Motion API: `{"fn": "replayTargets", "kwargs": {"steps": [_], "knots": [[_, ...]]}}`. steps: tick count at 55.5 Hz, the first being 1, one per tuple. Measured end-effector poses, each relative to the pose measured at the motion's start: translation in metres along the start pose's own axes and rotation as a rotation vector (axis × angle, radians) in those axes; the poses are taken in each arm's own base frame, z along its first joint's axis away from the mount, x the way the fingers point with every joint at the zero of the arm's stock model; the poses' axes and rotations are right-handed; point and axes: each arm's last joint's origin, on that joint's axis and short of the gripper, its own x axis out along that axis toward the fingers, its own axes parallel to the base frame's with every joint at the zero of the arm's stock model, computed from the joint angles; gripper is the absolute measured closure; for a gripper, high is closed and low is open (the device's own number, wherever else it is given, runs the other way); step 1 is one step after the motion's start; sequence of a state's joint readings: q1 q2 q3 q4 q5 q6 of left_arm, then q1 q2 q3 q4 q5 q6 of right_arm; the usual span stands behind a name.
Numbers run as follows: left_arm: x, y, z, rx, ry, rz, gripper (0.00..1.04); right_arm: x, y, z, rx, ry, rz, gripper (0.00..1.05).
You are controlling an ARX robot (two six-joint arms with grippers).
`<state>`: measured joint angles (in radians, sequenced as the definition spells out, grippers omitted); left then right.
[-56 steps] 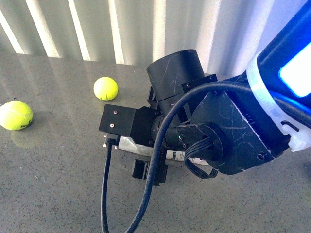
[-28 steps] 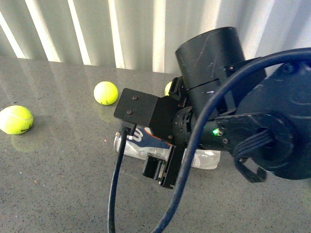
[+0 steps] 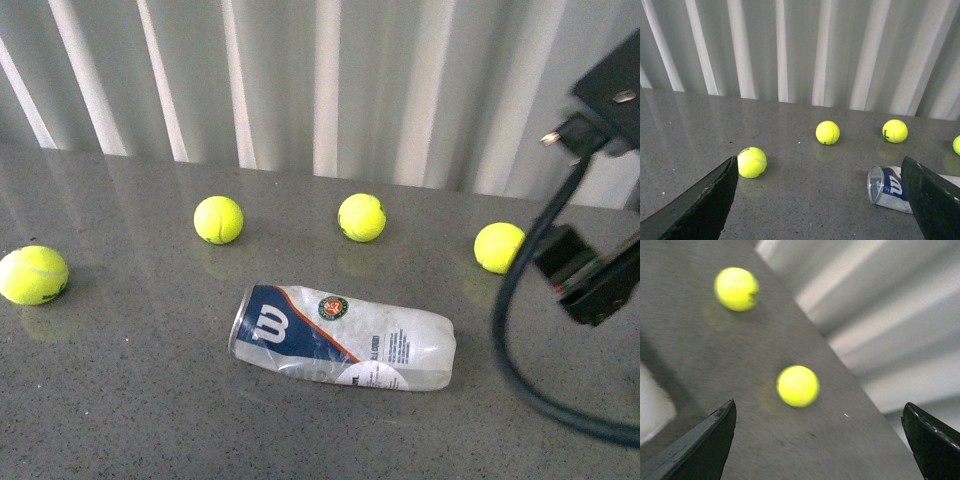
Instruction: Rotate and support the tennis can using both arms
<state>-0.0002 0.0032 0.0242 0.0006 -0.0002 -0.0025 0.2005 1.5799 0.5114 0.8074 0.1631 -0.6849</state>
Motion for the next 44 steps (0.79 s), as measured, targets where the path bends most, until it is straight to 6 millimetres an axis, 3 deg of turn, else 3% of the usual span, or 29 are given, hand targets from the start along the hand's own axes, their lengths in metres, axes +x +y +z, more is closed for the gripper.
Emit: {"fn": "replayTargets", "kwargs": {"steps": [3, 11, 27, 38, 44], "knots": [[0.000, 0.000, 0.000, 0.000, 0.000, 0.000, 0.07, -0.017, -0.019, -0.010, 0.065, 0.037, -0.168, 0.07], [0.000, 0.000, 0.000, 0.000, 0.000, 0.000, 0.07, -0.048, -0.040, -0.035, 0.202, 0.125, -0.399, 0.07], [0.000, 0.000, 0.000, 0.000, 0.000, 0.000, 0.07, -0.108, -0.062, -0.071, 0.485, 0.167, -0.731, 0.07], [0.000, 0.000, 0.000, 0.000, 0.000, 0.000, 0.07, -0.125, -0.057, -0.084, 0.557, 0.152, -0.774, 0.08], [0.000, 0.000, 0.000, 0.000, 0.000, 0.000, 0.07, -0.130, -0.053, -0.086, 0.652, -0.065, -0.434, 0.24]]}}
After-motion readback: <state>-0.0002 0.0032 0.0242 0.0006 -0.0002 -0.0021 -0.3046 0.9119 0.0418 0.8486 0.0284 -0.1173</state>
